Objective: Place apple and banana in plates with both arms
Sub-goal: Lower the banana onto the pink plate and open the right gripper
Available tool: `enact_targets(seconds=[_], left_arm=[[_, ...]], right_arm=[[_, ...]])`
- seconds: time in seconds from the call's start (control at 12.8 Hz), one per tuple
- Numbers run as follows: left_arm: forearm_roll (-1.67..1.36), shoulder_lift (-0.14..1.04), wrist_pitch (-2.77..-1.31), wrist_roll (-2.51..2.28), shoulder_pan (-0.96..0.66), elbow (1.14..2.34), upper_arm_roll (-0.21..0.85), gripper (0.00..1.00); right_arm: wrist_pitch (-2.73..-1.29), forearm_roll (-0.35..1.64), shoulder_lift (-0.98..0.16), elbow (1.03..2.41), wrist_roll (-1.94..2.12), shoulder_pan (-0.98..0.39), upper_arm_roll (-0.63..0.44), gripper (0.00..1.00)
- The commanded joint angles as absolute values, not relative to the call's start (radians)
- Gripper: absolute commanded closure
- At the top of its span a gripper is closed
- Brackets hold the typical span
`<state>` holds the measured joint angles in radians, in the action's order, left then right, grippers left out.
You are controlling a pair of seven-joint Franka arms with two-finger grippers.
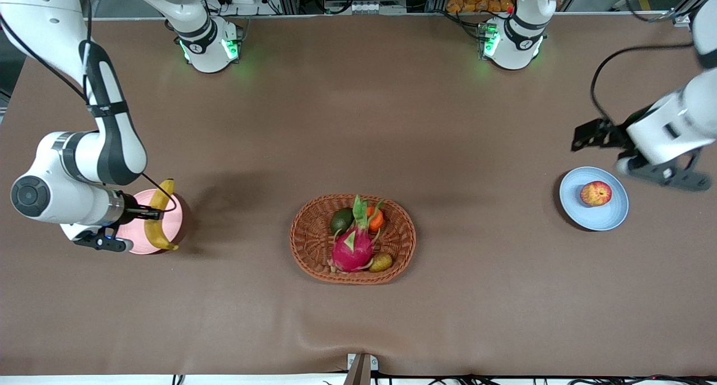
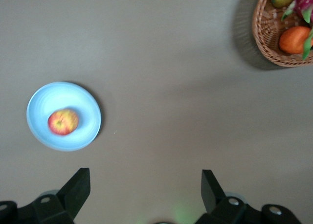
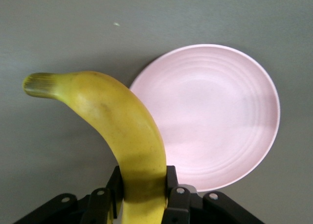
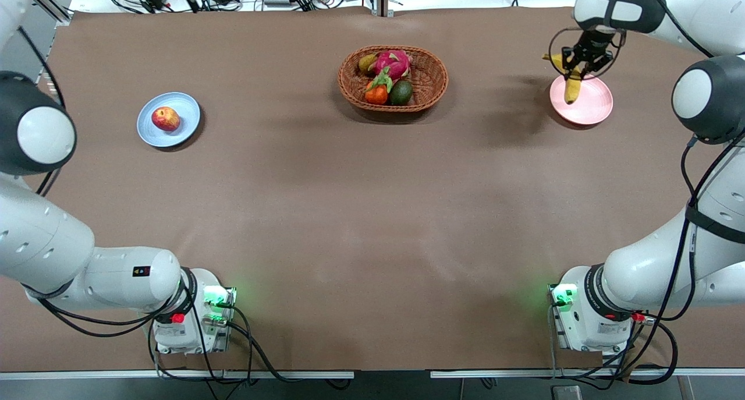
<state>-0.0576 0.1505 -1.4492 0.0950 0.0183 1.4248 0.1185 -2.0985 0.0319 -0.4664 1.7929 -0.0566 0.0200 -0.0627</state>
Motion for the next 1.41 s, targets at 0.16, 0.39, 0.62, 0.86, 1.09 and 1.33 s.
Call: enact_targets(seconds=[0.16,0.39,0.62,0.86,1.09,1.33], left_arm=[[-0.049,-0.065,-1.394,0.078,-0.008,1.554,0.000,0.00],[-0.044,-0.135,-1.397,0.080,-0.006,1.609,-0.018,0.00],[-0.014,-0.089,-1.480,0.071,-0.011,1.585,-0.023,0.00],[-0.025,-0.074,-1.489,-0.012,-0.012,1.580,-0.009,0.00],[-0.031,-0.069,-1.502,-0.061,-0.012,1.568,-0.002,0.00],[-0.052,-0.046,-1.546,-0.049,-0.012,1.575,0.000,0.00]], right_arm=[[-2.249,0.006,-0.423,1.924,0.092,0.119,-0.043,1.00],[-2.270,0.006,-0.446,1.925,0.101,0.141,-0.043,0.95],[-2.261,0.009,-0.451,1.922,0.094,0.140,-0.040,0.00],[-2.163,0.011,-0.413,1.896,0.086,0.100,-0.037,0.00],[-2.071,0.012,-0.368,1.850,0.078,0.058,-0.037,0.00],[-2.042,0.012,-0.305,1.852,0.063,0.031,-0.037,0.00]])
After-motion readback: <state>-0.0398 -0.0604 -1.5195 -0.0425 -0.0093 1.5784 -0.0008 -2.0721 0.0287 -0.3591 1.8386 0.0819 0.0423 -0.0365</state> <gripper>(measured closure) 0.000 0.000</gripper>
